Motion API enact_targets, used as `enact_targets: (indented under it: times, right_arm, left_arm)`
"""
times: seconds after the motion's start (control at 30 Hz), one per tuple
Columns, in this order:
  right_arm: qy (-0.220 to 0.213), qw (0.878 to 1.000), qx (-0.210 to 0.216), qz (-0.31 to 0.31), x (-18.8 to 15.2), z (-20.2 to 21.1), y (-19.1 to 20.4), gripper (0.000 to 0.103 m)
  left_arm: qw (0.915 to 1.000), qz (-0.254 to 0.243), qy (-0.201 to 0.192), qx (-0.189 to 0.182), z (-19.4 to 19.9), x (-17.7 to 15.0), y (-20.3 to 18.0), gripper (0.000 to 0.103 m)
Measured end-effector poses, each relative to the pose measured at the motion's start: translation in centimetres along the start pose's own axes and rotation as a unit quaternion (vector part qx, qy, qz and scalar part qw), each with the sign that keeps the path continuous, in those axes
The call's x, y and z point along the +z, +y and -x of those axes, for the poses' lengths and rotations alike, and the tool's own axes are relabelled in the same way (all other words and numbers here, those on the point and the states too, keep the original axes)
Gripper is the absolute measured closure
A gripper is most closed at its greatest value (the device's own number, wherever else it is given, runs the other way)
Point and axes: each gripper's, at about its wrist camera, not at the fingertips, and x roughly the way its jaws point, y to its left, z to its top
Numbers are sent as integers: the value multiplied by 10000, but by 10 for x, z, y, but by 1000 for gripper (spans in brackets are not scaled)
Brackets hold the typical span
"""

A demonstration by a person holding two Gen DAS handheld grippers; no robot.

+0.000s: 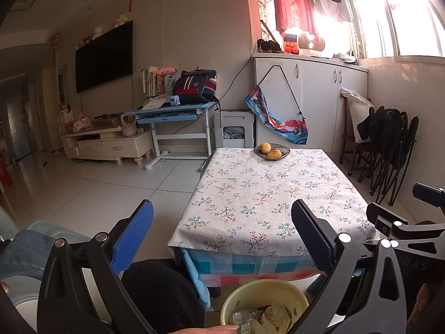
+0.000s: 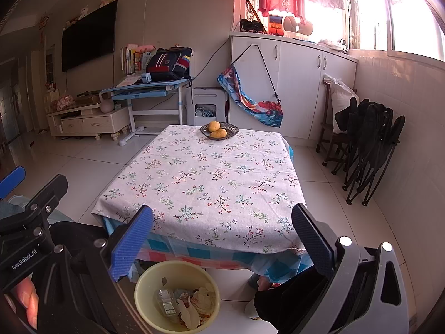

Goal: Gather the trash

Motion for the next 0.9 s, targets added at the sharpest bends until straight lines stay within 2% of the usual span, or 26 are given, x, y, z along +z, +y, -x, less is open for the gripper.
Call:
enact_targets:
  times: [0.9]
  right_arm:
    - [-3, 10000, 30, 28, 1, 0, 3, 7]
  left_arm:
    - [10000, 21, 26, 14, 0, 0, 1, 7]
